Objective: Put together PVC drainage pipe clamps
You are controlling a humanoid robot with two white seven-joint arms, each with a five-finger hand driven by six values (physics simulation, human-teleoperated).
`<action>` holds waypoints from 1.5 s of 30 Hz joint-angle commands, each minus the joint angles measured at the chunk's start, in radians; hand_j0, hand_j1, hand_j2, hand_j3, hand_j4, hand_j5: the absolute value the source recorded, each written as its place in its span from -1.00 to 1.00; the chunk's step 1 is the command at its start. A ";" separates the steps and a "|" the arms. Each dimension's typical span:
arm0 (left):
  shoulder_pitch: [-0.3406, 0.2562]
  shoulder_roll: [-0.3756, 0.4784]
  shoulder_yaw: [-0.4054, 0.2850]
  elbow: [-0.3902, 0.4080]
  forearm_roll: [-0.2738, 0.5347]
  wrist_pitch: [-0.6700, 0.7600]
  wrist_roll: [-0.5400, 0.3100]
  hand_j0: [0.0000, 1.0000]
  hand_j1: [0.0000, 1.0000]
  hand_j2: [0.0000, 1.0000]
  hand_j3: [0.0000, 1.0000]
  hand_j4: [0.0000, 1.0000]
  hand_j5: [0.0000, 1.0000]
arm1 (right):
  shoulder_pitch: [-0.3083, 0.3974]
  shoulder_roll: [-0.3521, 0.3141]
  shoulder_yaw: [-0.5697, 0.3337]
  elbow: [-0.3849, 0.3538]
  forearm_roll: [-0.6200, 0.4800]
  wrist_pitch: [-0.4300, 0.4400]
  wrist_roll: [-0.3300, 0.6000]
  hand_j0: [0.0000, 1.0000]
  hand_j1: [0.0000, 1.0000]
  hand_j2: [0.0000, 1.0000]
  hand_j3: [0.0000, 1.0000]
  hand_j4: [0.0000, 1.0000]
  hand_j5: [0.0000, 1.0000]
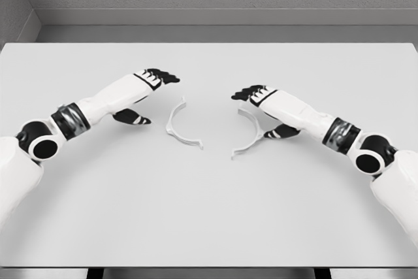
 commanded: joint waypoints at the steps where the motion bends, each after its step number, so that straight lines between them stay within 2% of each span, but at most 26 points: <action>1: 0.000 0.010 -0.002 0.012 0.007 0.001 0.001 1.00 1.00 1.00 1.00 1.00 1.00 | 0.000 0.006 0.005 0.000 -0.008 0.001 0.000 1.00 1.00 1.00 1.00 1.00 1.00; 6: -0.005 0.012 -0.004 0.027 0.009 0.001 0.001 1.00 1.00 1.00 1.00 1.00 1.00 | -0.002 0.026 0.005 -0.003 -0.009 0.001 0.000 1.00 1.00 1.00 1.00 1.00 1.00; 15: -0.052 0.012 -0.010 0.047 0.007 0.001 0.001 1.00 1.00 1.00 1.00 1.00 1.00 | -0.009 0.039 0.006 -0.014 -0.008 0.001 0.002 1.00 1.00 1.00 1.00 1.00 1.00; 26: -0.054 0.009 -0.011 0.055 0.009 0.001 0.001 1.00 1.00 1.00 1.00 1.00 1.00 | -0.052 0.075 0.060 -0.008 -0.009 0.001 0.002 1.00 1.00 1.00 1.00 1.00 1.00; 35: -0.054 0.007 -0.011 0.055 0.009 0.001 0.001 1.00 1.00 1.00 1.00 1.00 1.00 | -0.051 0.056 0.043 -0.014 -0.023 0.001 -0.001 1.00 1.00 1.00 1.00 1.00 1.00; 38: -0.054 0.003 -0.011 0.055 0.007 0.001 0.001 1.00 1.00 1.00 1.00 1.00 1.00 | -0.069 0.049 0.029 -0.016 -0.024 0.001 0.000 1.00 1.00 1.00 1.00 1.00 1.00; 39: -0.055 0.001 -0.013 0.055 0.006 0.001 0.001 1.00 1.00 1.00 1.00 1.00 1.00 | -0.078 0.027 -0.020 -0.046 -0.023 0.001 0.000 1.00 1.00 1.00 1.00 1.00 1.00; 41: -0.057 0.001 -0.013 0.056 0.004 0.001 0.001 1.00 1.00 1.00 1.00 1.00 1.00 | -0.064 -0.037 -0.146 -0.161 -0.026 0.001 0.000 1.00 1.00 1.00 1.00 1.00 1.00; 43: -0.058 -0.008 -0.024 0.063 0.003 0.001 0.001 1.00 1.00 1.00 1.00 1.00 1.00 | -0.058 -0.085 -0.170 -0.206 -0.035 0.001 -0.001 1.00 1.00 1.00 1.00 1.00 1.00; 45: -0.063 -0.026 -0.027 0.069 -0.001 0.001 0.001 1.00 1.00 1.00 1.00 1.00 1.00 | -0.020 -0.106 -0.195 -0.238 -0.035 0.001 -0.001 1.00 1.00 1.00 1.00 1.00 1.00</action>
